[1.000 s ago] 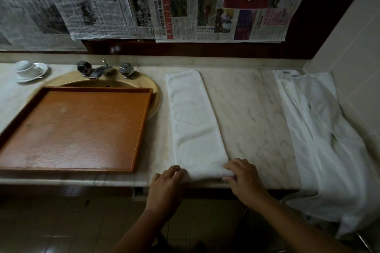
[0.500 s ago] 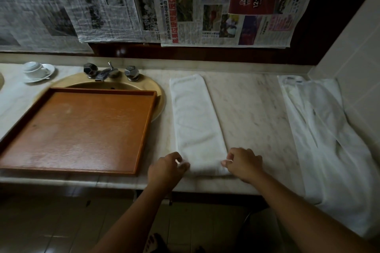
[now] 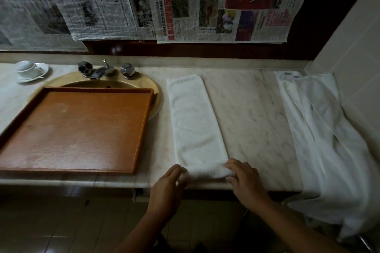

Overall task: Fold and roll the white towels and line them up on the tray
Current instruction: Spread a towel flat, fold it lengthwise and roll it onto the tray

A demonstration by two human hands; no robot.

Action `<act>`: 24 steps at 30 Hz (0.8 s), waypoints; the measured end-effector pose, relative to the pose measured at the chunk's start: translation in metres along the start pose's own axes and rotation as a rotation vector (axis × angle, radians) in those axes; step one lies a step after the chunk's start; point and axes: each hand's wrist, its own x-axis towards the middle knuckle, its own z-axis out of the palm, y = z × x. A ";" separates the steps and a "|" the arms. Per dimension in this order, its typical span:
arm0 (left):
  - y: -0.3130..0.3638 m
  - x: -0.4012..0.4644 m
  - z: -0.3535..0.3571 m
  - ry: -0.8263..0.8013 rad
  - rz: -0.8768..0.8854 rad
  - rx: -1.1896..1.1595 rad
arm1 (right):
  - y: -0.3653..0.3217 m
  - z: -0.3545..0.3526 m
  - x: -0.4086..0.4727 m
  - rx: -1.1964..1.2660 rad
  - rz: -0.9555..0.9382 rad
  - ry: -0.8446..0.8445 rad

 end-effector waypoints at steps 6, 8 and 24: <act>-0.002 0.021 -0.005 -0.088 -0.235 -0.206 | -0.003 -0.023 0.035 0.332 0.267 -0.245; -0.001 0.032 -0.007 -0.099 -0.251 -0.185 | -0.006 -0.026 0.048 0.339 0.308 -0.287; -0.009 0.012 0.002 0.033 0.266 0.325 | 0.009 0.002 -0.001 -0.234 -0.190 0.067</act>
